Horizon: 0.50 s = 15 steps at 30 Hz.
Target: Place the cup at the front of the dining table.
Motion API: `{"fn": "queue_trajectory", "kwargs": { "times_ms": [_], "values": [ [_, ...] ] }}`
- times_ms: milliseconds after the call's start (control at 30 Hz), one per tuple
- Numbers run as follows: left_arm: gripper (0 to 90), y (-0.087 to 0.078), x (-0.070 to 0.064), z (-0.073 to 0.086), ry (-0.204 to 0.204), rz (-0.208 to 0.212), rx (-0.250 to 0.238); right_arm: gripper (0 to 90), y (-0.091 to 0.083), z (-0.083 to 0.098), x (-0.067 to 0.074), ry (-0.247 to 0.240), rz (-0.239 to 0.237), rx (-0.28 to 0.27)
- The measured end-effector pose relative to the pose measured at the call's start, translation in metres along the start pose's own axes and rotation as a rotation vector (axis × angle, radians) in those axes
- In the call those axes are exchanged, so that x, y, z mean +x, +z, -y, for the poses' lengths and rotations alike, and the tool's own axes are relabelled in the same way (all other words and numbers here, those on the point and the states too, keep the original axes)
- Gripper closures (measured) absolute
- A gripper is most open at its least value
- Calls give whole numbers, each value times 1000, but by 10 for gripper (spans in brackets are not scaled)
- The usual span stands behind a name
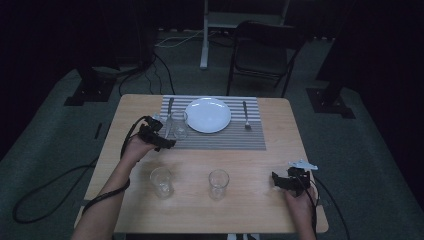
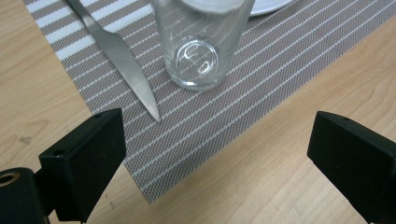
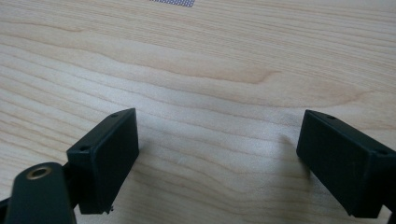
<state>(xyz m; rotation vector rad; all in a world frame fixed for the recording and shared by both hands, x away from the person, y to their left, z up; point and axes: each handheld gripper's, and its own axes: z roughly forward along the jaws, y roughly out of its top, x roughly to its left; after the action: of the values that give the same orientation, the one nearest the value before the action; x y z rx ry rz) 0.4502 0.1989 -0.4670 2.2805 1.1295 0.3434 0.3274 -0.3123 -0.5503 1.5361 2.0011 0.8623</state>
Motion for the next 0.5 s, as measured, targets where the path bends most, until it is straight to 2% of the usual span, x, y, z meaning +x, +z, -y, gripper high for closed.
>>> {"fn": "queue_trajectory", "kwargs": {
  "times_ms": [133, 367, 500],
  "values": [
    [49, -7, 1, 8, -19, -3, -42, 126, 0, 0, 0, 0, 0, 0],
    [49, -13, -2, 27, -38, 0, -56, 126, 0, 0, 0, 1, 0, 0],
    [48, -15, 0, 39, -46, -5, -59, 126, 0, 0, 0, 1, 0, 0]
  ]
}}
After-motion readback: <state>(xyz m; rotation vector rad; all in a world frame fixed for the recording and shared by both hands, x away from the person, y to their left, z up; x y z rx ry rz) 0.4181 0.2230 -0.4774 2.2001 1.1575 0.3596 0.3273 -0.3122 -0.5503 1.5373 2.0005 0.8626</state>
